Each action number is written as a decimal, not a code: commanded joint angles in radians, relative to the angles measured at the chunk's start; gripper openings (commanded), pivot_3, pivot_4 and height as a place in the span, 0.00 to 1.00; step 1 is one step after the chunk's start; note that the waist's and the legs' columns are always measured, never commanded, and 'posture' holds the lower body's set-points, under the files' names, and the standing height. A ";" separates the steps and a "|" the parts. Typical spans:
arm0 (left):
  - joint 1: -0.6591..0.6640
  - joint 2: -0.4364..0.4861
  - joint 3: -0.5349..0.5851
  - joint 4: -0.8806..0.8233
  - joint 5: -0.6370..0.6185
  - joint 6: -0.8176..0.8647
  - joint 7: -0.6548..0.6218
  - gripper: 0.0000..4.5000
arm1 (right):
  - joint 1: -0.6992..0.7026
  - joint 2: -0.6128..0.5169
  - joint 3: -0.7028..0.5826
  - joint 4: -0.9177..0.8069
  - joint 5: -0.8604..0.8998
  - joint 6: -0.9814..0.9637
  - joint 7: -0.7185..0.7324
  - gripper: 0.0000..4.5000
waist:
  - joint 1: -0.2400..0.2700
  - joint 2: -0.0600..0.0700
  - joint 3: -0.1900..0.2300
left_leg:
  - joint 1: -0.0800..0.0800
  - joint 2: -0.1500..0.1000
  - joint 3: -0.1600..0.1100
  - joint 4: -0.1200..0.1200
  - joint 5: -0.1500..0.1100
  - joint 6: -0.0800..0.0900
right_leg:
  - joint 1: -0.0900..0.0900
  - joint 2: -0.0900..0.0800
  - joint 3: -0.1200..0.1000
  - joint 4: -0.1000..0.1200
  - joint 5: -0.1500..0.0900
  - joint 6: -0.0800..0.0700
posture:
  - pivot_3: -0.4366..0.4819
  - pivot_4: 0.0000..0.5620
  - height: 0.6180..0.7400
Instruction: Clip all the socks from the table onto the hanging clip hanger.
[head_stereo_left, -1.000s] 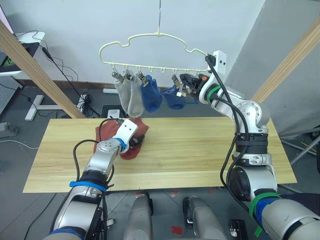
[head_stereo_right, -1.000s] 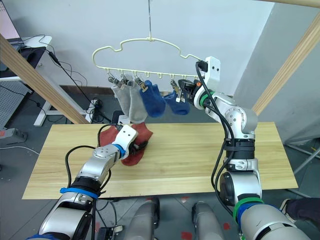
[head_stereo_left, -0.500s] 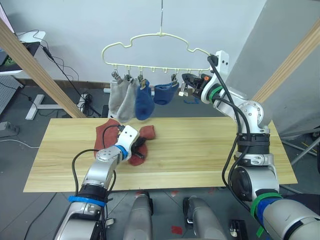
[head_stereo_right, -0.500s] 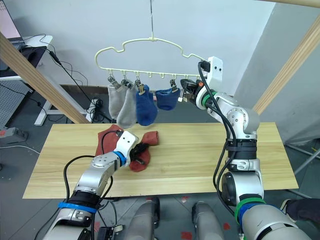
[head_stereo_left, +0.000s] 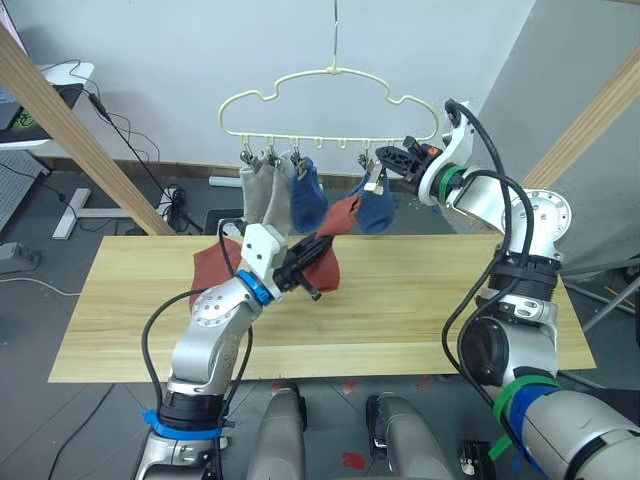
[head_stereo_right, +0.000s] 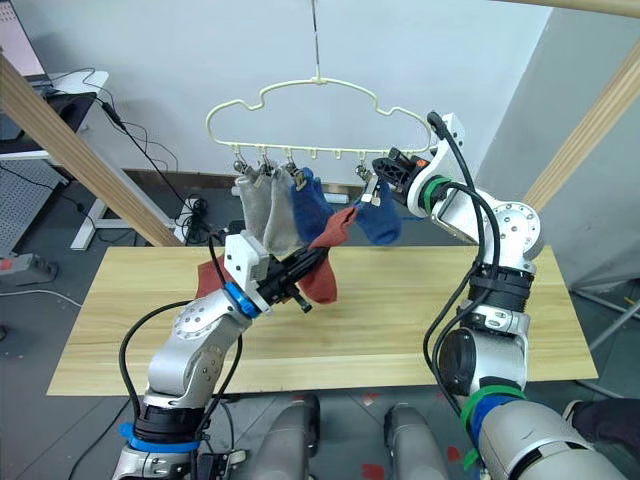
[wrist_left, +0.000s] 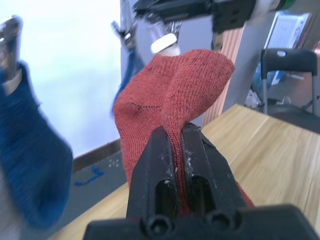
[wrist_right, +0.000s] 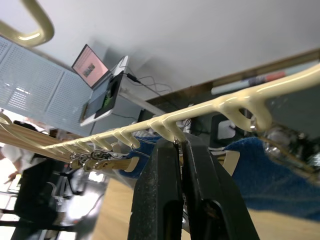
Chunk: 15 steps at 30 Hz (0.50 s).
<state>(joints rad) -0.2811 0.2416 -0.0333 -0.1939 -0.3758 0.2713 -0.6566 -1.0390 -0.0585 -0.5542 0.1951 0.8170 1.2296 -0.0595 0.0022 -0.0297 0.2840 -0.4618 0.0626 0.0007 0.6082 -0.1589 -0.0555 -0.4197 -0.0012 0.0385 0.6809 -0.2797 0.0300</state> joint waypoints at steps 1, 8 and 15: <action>-0.002 -0.009 -0.019 -0.046 -0.002 -0.017 0.008 0.01 | 0.011 0.013 -0.074 0.010 0.034 0.058 -0.112 0.00 | -0.001 0.000 0.000 | 0.000 0.000 0.000 0.000 0.000 0.000 | 0.000 0.000 0.000 0.000 0.000 0.000 | 0.49 0.53 1.00; -0.018 -0.009 -0.026 -0.023 0.012 -0.054 0.011 0.01 | 0.008 0.029 -0.105 -0.001 0.102 0.087 -0.202 0.00 | -0.001 0.000 0.000 | 0.000 0.000 0.000 0.000 0.000 0.000 | 0.000 0.000 0.000 0.000 0.000 0.000 | 0.49 0.53 1.00; -0.048 -0.014 -0.026 0.008 0.019 -0.078 0.019 0.01 | 0.017 0.031 -0.100 -0.014 0.153 0.101 -0.246 0.00 | -0.001 0.000 0.000 | 0.000 0.000 0.000 0.000 0.000 0.000 | 0.000 0.001 0.000 0.000 -0.001 0.002 | 0.49 0.53 1.00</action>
<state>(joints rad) -0.3232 0.2326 -0.0581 -0.1750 -0.3572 0.2138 -0.6407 -1.0533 -0.0203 -0.6443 0.1813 0.9751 1.3086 -0.2613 0.0008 -0.0296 0.2840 -0.4621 0.0628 0.0005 0.6080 -0.1590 -0.0553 -0.4200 -0.0006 0.0382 0.6804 -0.2809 0.0319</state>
